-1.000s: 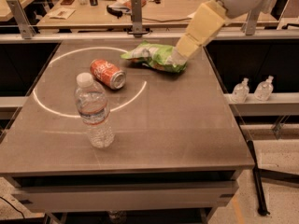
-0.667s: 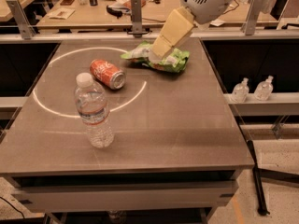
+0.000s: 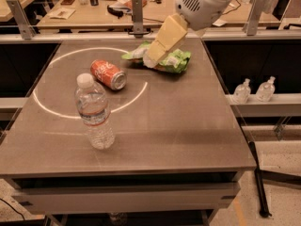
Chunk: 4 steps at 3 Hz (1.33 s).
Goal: Place coke can upright
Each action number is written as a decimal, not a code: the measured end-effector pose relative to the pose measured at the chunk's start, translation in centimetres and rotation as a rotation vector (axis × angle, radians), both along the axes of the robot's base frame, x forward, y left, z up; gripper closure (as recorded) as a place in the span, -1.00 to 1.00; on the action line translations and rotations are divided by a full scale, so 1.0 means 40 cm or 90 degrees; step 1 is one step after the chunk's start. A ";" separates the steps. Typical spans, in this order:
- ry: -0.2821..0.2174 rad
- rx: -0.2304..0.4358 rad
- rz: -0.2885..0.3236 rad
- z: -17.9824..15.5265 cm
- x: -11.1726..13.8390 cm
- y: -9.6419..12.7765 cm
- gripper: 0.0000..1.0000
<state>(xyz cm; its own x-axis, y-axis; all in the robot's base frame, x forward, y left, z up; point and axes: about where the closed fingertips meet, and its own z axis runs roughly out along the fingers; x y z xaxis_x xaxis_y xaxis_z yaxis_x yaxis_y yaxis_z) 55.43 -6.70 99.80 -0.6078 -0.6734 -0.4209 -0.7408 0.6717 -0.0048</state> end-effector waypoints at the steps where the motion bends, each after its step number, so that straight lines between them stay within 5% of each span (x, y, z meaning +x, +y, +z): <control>1: -0.001 -0.012 0.013 -0.035 0.034 0.043 -1.00; 4: 0.014 -0.076 0.040 -0.116 0.149 0.180 -1.00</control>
Offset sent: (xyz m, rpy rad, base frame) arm 0.0455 0.0625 -0.0373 -0.1122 0.0164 0.0859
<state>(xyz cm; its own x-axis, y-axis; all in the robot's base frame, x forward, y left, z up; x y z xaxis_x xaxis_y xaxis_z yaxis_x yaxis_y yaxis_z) 61.40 0.50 95.16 -0.5713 -0.7549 -0.3222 -0.7821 0.6197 -0.0652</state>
